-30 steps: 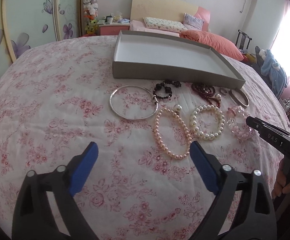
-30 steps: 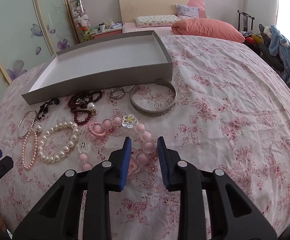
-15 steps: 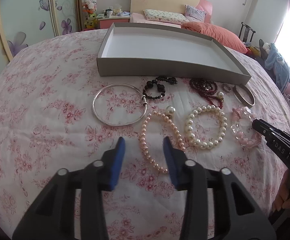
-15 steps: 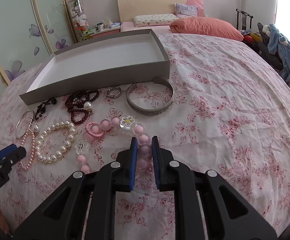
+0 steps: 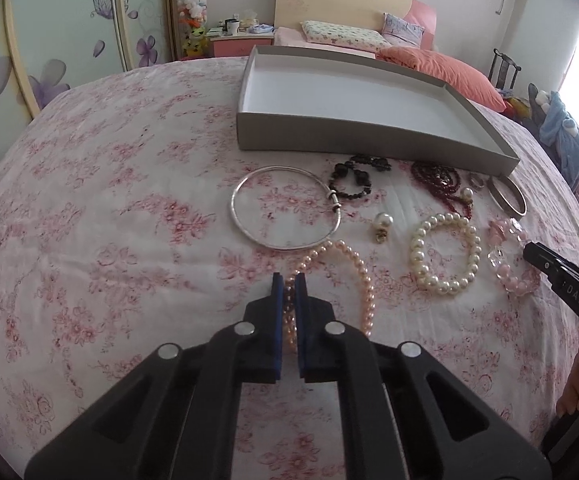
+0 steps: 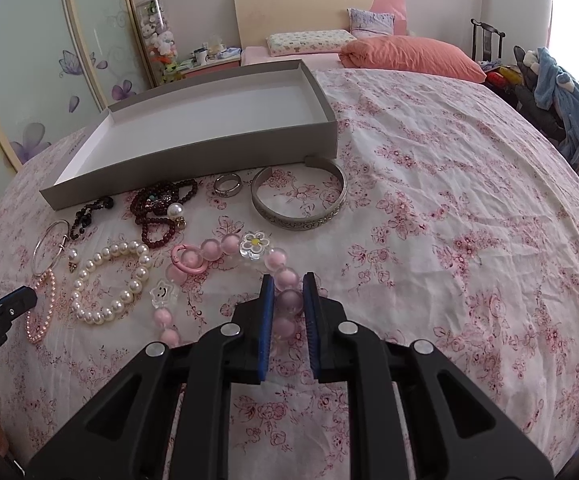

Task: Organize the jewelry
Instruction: 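Grasp the pink bead bracelet with the right tool while the left tool grasps the pink pearl bracelet, then lift both bracelets and carry them over the white tray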

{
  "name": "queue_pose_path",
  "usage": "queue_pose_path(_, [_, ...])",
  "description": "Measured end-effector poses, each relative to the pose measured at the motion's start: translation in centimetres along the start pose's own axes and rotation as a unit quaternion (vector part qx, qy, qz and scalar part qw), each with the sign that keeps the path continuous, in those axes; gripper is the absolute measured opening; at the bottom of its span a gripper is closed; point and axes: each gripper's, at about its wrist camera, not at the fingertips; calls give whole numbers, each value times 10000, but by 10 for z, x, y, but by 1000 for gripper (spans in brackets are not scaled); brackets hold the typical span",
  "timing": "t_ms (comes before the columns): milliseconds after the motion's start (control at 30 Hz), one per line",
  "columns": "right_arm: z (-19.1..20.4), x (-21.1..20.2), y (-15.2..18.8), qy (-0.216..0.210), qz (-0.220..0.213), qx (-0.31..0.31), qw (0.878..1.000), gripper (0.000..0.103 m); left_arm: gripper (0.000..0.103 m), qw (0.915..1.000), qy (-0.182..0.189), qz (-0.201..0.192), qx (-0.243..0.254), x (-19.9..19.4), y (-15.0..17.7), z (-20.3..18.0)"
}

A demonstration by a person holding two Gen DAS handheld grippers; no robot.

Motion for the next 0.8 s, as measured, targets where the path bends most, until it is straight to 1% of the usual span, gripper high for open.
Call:
queue_pose_path(67, [-1,0,0,-16,-1,12,10000,16,8,10000,32,14,-15,-2,1,2])
queue_pose_path(133, [-1,1,0,-5,-13,-8,10000,16,18,9999,103,10,-2,-4,2,1])
queue_pose_path(200, [-1,1,-1,-3,-27,-31,10000,16,20,9999,128,-2,41,-4,4,-2])
queue_pose_path(267, [-1,1,0,-35,-47,-7,10000,16,17,9999,123,-31,96,-4,5,-4])
queue_pose_path(300, [-3,1,0,-70,-62,20,10000,15,8,9999,105,-44,113,-3,5,-5])
queue_pose_path(333, [-3,0,0,-102,-90,43,9999,14,7,9999,117,-42,99,-3,5,-4])
queue_pose_path(433, [-4,-8,0,-170,-264,49,9995,14,7,9998,174,-58,45,-5,4,-1])
queue_pose_path(600, [0,-26,-3,-418,-651,-4,9970,14,6,9988,355,-340,79,-19,1,0])
queue_pose_path(800, [4,-42,-5,-798,-980,23,9920,14,6,9952,691,-687,45,-40,-2,-1])
Point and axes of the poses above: each gripper's, at about its wrist camera, not at the fingertips, and x roughly the way its jaws point, z to its left, y to its underside, and after that the axes turned 9 degrees about -x, right-handed
